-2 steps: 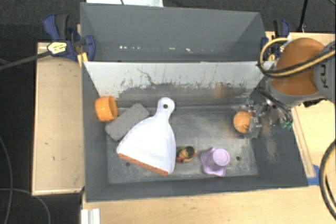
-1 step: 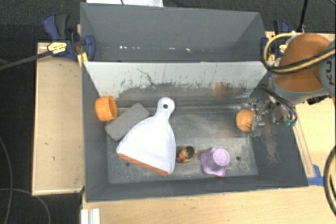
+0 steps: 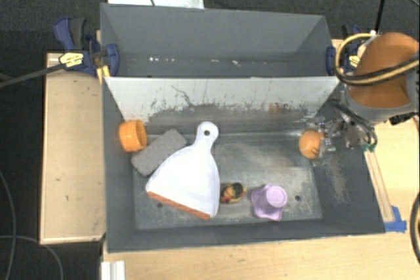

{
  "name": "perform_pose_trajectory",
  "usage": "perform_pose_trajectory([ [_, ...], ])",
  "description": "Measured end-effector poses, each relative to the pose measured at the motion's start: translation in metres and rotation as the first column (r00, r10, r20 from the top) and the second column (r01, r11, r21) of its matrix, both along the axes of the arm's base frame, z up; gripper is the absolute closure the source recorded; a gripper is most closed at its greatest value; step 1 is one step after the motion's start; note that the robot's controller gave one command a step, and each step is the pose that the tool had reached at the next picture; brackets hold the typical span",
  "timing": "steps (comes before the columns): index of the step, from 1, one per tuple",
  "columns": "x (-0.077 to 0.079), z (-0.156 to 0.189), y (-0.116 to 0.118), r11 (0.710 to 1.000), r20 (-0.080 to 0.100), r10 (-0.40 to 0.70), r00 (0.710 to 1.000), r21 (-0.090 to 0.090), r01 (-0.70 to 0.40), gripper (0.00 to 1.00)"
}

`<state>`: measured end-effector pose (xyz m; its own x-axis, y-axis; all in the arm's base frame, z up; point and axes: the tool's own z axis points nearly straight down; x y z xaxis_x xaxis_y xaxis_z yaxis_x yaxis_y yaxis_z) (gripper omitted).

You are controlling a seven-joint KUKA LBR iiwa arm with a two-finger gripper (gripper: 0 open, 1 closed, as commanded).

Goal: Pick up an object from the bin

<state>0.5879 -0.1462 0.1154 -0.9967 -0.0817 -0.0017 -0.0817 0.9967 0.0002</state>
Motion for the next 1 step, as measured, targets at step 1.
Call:
perform_pose_trajectory([
  [1, 0.0022, 0.0116, -0.0006, 1.0, 0.008, 0.0, 1.0, -0.002, 0.0, 1.0],
])
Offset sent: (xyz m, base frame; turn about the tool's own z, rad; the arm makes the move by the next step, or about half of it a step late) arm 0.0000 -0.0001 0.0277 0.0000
